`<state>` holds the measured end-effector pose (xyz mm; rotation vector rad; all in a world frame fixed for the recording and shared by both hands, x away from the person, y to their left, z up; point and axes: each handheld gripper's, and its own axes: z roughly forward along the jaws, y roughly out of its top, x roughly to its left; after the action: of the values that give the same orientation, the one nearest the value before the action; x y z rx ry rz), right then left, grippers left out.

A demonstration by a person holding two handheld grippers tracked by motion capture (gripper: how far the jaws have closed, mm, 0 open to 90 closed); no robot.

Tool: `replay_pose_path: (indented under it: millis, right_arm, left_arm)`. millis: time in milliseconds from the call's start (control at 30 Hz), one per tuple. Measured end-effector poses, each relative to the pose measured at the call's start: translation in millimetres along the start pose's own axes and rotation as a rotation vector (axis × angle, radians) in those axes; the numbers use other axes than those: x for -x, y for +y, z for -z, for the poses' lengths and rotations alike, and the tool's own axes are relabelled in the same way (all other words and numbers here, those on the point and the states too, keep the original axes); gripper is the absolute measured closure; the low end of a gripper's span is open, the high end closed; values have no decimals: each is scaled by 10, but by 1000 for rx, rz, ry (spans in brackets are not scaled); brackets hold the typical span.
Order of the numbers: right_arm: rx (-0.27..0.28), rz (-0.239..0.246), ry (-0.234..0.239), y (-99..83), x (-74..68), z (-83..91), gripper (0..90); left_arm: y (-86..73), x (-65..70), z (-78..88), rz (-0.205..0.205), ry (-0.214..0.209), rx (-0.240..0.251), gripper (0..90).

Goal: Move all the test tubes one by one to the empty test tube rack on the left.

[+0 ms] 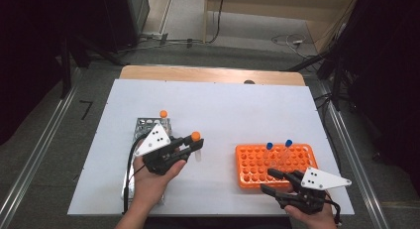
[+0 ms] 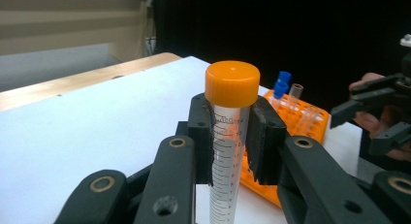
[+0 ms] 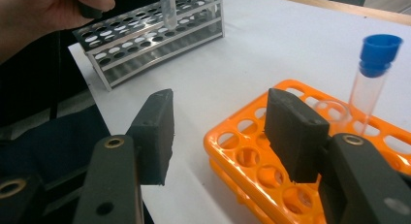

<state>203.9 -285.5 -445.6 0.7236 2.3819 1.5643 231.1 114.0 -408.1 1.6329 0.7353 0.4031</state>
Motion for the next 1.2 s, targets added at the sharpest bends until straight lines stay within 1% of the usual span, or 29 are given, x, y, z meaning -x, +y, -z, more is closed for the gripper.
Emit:
replay_pose_path:
  millis: [233,400,433,533,667,700,767,900,967,1067,1133,1200]
  right_arm:
    - [-23,-1,-16,-62,93,61,462]
    - [-32,-20,-23,-108,191,129,462]
    - [-33,-21,-26,-118,209,139,462]
    - [-34,-45,-44,-155,298,188,462]
    - [-30,-64,-67,-194,383,253,462]
    - [-31,-66,-74,-202,396,267,462]
    - [-29,-69,-84,-212,423,293,462]
    - [-24,-80,-100,-226,467,335,462]
    - [-23,-85,-109,-234,490,355,461]
    - [-12,-100,-114,-242,524,388,455]
    - [0,-113,-119,-235,537,409,449]
    - [5,-106,-126,-226,544,414,430]
  left_arm:
    - [12,-157,87,7,56,16,745]
    - [31,-277,140,8,109,29,746]
    - [32,-311,151,9,127,37,746]
    - [28,-411,185,24,161,54,746]
    - [-1,-533,220,35,210,58,745]
    - [-5,-553,222,35,215,63,746]
    - [-9,-596,231,30,238,70,745]
    - [-28,-676,238,5,280,68,745]
    - [-48,-723,243,5,295,76,745]
    - [-76,-786,252,25,307,89,746]
    - [-100,-817,244,29,302,95,745]
    - [-120,-841,229,35,306,94,745]
